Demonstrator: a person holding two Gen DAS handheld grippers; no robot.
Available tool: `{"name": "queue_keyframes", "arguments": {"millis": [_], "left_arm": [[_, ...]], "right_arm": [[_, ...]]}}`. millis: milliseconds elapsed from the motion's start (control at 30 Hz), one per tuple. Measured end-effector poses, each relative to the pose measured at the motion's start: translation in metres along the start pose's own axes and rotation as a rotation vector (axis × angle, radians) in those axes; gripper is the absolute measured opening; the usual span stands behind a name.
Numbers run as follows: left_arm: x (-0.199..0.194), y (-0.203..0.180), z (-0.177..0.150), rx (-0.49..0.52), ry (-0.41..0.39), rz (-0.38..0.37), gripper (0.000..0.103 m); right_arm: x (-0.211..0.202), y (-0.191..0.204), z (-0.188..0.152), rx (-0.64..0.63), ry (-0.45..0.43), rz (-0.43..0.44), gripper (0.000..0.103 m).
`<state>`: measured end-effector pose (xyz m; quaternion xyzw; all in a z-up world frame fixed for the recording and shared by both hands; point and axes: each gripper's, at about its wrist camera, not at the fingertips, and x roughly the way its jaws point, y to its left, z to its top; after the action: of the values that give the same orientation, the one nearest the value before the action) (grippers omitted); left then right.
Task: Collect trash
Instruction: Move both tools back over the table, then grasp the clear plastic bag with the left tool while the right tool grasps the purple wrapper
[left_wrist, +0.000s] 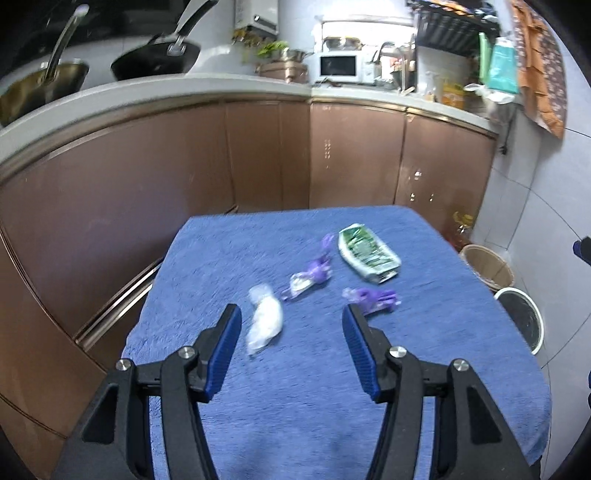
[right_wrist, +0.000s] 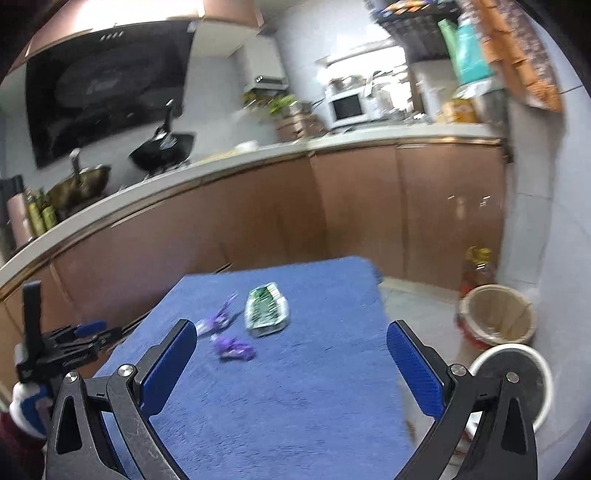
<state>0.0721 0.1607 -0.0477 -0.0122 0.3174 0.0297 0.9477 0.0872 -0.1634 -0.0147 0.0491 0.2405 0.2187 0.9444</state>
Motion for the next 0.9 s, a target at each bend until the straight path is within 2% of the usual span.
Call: {"name": "queue_keyframes", "arguments": {"millis": [333, 467, 733, 900], "left_arm": [[0.072, 0.025, -0.007, -0.010, 0.104, -0.034, 0.055], [0.098, 0.028, -0.007, -0.016, 0.136, -0.049, 0.055], [0.140, 0.032, -0.010, -0.039, 0.192, -0.065, 0.055], [0.151, 0.035, -0.012, -0.062, 0.194, -0.069, 0.054]], "right_arm": [[0.107, 0.039, -0.016, -0.114, 0.198, 0.192, 0.103], [0.150, 0.054, -0.025, -0.153, 0.264, 0.254, 0.097], [0.209, 0.068, -0.039, -0.214, 0.374, 0.339, 0.081], [0.231, 0.070, -0.046, -0.231, 0.407, 0.365, 0.081]]}}
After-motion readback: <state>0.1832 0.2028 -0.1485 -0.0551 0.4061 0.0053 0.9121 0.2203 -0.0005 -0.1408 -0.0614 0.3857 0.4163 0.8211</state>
